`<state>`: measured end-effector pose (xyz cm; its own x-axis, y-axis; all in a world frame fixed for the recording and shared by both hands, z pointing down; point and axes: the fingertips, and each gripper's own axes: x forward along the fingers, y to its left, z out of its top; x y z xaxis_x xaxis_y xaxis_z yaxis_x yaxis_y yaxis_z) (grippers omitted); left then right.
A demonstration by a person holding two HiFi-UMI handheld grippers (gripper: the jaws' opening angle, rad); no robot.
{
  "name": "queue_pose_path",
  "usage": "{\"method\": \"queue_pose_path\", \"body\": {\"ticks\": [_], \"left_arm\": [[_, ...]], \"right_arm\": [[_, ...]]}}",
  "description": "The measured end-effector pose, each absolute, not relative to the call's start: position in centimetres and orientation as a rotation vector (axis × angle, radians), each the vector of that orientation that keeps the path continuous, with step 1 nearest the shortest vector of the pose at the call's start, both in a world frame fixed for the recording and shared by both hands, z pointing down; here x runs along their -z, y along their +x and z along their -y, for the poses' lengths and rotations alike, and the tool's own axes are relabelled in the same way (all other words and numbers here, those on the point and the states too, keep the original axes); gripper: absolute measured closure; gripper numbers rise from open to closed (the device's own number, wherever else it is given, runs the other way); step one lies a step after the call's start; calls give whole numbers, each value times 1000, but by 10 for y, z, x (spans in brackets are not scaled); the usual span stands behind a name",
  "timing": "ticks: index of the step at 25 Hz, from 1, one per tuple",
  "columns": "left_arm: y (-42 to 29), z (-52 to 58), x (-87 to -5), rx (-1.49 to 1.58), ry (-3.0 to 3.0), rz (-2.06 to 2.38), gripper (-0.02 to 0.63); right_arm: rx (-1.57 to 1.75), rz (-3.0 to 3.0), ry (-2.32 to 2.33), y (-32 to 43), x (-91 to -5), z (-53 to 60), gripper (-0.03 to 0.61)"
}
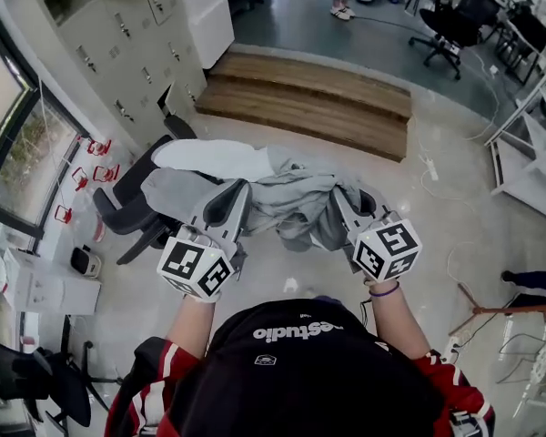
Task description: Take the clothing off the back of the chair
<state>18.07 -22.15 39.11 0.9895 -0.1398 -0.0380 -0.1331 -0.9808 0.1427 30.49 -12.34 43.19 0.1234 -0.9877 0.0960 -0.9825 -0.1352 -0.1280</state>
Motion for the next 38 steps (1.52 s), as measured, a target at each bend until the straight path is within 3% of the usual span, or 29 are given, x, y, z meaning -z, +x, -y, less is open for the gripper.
{"method": "queue_pose_path", "body": {"ticks": [8,15,26,38], "left_arm": [[262,160,-399,58,2988,-48,577],[287,125,-400,47,2969,-147,577],[259,133,-392,44,2971,-47,577],[179,196,-378,60,2982,266,577]], "right_arm": [[216,-1878,-2459,360,-432,47,540],[233,-1805,-2527,375,-434,6,540],[207,-1811,-2453,367,-417,9,540],[137,-2071,-2242,308,-398,91,540]]}}
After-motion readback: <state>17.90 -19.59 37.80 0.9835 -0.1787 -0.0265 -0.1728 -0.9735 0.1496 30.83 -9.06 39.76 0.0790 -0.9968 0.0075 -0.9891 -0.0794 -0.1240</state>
